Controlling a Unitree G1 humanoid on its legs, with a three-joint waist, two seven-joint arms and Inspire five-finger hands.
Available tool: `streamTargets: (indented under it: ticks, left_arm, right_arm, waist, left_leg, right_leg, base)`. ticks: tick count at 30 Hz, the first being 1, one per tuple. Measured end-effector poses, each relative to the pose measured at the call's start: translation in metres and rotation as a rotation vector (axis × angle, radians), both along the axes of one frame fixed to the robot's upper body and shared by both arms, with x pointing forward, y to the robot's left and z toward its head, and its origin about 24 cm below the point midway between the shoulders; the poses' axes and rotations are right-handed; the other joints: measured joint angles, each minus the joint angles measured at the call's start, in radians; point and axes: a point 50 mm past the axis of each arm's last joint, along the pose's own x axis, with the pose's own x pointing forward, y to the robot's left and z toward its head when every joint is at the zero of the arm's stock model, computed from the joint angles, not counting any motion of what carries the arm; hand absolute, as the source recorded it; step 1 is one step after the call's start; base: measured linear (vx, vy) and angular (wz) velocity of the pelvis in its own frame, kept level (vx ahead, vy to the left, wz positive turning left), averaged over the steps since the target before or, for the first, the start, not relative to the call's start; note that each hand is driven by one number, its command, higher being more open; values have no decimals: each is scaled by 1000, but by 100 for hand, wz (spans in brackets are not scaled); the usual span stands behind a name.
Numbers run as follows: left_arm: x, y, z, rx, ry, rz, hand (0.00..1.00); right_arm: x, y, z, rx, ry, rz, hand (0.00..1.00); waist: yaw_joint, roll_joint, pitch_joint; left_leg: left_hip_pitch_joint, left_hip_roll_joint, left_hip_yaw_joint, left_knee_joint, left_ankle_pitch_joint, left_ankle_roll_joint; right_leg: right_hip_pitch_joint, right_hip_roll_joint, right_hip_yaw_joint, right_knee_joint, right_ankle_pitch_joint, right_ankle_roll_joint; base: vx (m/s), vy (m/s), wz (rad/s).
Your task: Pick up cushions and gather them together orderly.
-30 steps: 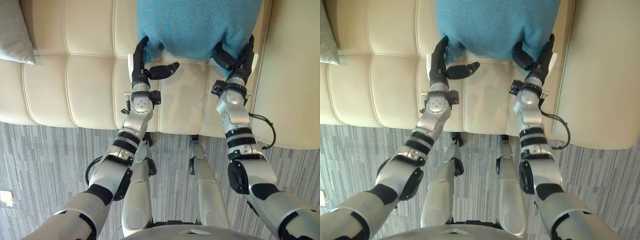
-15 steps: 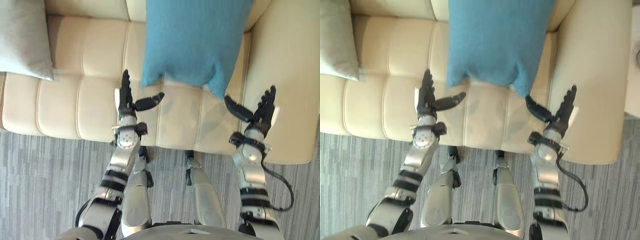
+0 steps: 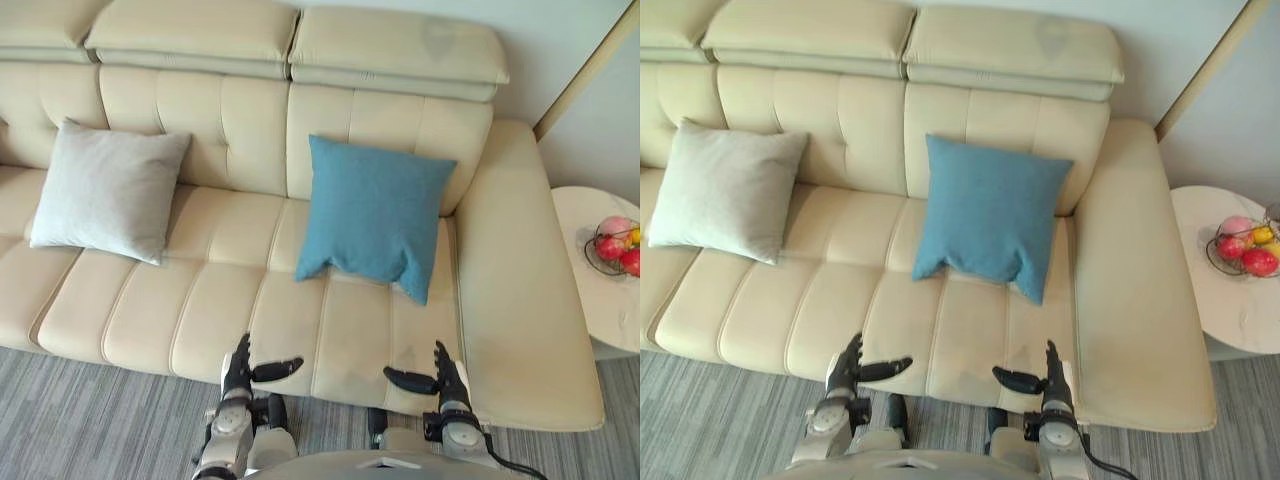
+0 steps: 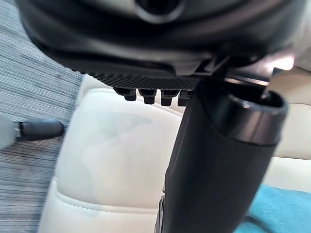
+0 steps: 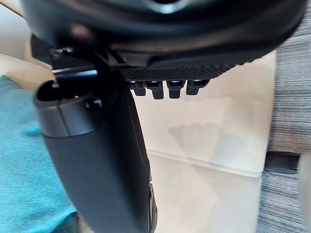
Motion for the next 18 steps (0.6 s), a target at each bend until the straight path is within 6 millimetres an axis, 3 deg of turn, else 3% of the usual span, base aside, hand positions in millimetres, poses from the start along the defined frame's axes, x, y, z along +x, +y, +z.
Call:
streamTargets:
  ticks: [3,8,12,14,15,16,17,18]
  left_arm:
    - [-23,6,-15,-3,115,37,100]
    - [-39,13,-22,8,184,63,100]
    - [-29,13,-19,12,159,59,100]
    - [-11,9,-14,6,117,50,100]
    - [-7,5,-13,-5,104,57,100]
    - [-4,5,-12,-5,96,56,100]
    - [1,3,-9,-5,74,47,100]
    - [2,3,-8,-4,64,47,100]
  right_arm:
    - [-18,0,-15,17,104,-11,100]
    - [-29,-1,-23,70,159,-98,100]
    - [-20,1,-21,107,131,-134,100]
    - [-9,2,-18,114,103,-130,100]
    - [0,3,-15,115,87,-124,100]
    - [0,5,-16,119,88,-125,100]
    - [-6,6,-18,124,106,-129,100]
    - [-8,7,-19,127,113,-131,100]
  waist:
    - [0,-7,-21]
    - [0,-16,-26]
    - [3,-29,-16]
    - [21,-37,-6]
    - [32,-17,16]
    - [25,-15,22]
    - [24,-24,20]
    - [24,-27,17]
  left_leg:
    - [33,-7,1,-13,-2,-1]
    - [62,-9,23,-13,-4,-3]
    - [29,-2,52,40,-28,-2]
    - [-52,17,51,156,-83,33]
    - [-55,54,70,178,-88,35]
    - [-61,57,66,193,-91,38]
    - [-62,54,46,212,-94,40]
    - [-63,53,39,219,-94,40]
  right_leg:
    - [40,-4,1,-30,10,5]
    - [56,-5,25,-31,19,6]
    - [5,-2,53,18,30,7]
    - [-74,6,37,78,71,18]
    - [-85,5,-7,156,38,-6]
    - [-116,-10,-47,328,-43,-31]
    - [-128,-41,-81,554,-122,-24]
    - [-123,-52,-85,626,-138,-13]
  base:
    - [25,49,0]
    - [-15,32,-11]
    - [-85,17,-30]
    - [-172,0,-54]
    - [-171,-39,-44]
    - [-186,-62,-9]
    - [-121,-59,26]
    - [-125,-149,40]
